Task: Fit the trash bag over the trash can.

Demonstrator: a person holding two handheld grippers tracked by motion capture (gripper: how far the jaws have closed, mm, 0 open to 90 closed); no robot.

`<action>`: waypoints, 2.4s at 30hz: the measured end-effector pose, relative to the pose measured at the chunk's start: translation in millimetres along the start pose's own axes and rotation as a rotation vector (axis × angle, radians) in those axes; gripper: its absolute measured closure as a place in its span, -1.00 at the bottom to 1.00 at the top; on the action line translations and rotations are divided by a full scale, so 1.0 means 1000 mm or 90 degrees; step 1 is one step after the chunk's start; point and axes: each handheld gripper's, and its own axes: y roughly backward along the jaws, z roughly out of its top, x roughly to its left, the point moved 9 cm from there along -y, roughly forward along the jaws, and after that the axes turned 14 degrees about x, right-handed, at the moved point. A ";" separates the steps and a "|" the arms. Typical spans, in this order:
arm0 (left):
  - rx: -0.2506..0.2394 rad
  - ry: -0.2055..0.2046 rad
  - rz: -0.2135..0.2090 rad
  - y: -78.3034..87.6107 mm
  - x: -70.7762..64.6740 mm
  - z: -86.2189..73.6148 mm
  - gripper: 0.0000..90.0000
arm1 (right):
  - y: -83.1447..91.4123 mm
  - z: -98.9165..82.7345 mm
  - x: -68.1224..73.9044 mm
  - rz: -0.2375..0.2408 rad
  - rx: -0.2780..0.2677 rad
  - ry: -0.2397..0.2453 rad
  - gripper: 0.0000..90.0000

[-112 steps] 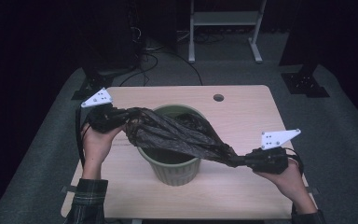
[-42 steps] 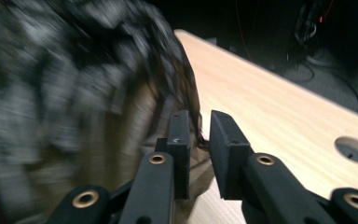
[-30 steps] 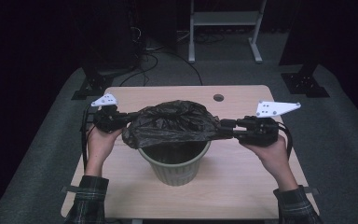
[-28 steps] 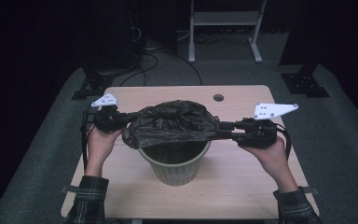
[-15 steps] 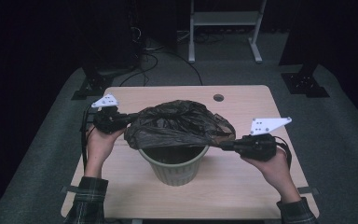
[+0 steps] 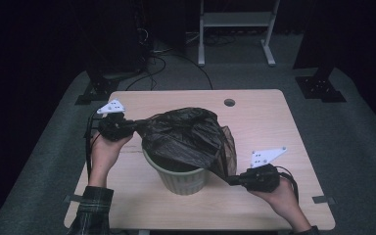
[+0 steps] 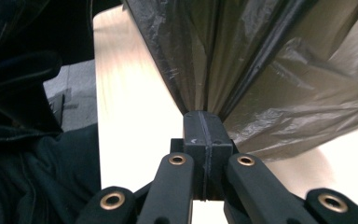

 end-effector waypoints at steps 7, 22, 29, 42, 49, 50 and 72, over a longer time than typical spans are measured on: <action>-0.002 0.005 0.000 0.000 0.002 -0.004 0.97 | -0.039 -0.010 0.015 0.031 0.056 0.014 1.00; -0.003 0.006 0.003 0.002 0.003 -0.005 0.97 | -0.029 -0.005 0.025 0.031 0.016 0.028 0.68; -0.004 0.006 0.004 0.003 0.002 -0.004 0.97 | 0.028 0.028 0.037 0.004 -0.094 0.042 0.62; -0.008 0.003 0.002 0.005 0.001 -0.002 0.97 | 0.046 0.115 0.058 -0.010 -0.144 0.073 0.62; -0.008 0.004 0.000 0.005 0.001 -0.002 0.97 | 0.023 0.131 0.052 -0.002 -0.116 0.060 0.63; -0.008 0.003 0.000 0.005 0.001 -0.002 0.97 | 0.020 0.131 0.052 0.000 -0.111 0.058 0.65; -0.004 0.008 0.006 0.008 0.005 -0.007 0.97 | -0.004 0.138 0.087 0.047 -0.110 0.115 1.00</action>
